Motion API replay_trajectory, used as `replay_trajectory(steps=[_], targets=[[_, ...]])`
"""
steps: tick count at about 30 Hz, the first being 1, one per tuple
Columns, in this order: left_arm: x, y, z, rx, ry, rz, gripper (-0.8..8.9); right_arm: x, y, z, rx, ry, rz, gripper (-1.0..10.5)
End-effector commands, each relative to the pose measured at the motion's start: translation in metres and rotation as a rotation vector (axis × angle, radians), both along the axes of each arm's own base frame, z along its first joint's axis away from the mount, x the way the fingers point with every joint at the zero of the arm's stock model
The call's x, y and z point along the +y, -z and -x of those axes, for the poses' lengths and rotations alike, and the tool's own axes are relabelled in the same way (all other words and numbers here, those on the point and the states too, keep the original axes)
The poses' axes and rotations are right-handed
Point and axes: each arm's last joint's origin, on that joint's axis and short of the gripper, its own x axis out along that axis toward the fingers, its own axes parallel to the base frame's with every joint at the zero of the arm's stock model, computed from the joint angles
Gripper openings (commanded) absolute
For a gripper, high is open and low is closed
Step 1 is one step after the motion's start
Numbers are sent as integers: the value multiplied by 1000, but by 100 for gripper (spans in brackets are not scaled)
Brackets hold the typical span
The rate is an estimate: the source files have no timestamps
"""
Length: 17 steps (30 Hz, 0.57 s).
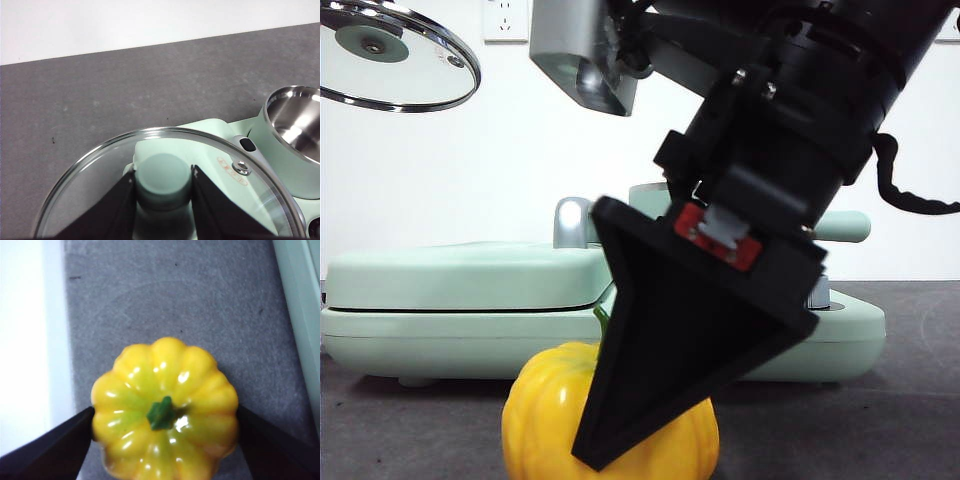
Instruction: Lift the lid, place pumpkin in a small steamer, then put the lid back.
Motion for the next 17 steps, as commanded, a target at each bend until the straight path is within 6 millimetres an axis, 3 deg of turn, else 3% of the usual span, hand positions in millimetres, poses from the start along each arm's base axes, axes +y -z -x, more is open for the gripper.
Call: replay_trajectory(steps=[1,8,17], targets=[[-1,-7,0,-38,4,20,10,3,-5,3,43,45,-8,392],[-1,-7,0,-35,4,19,10,-12,-32,10,129,154,18,392],[-1,-6,0,-24,4,16,10,-39,-112,12,197,355,73,392]])
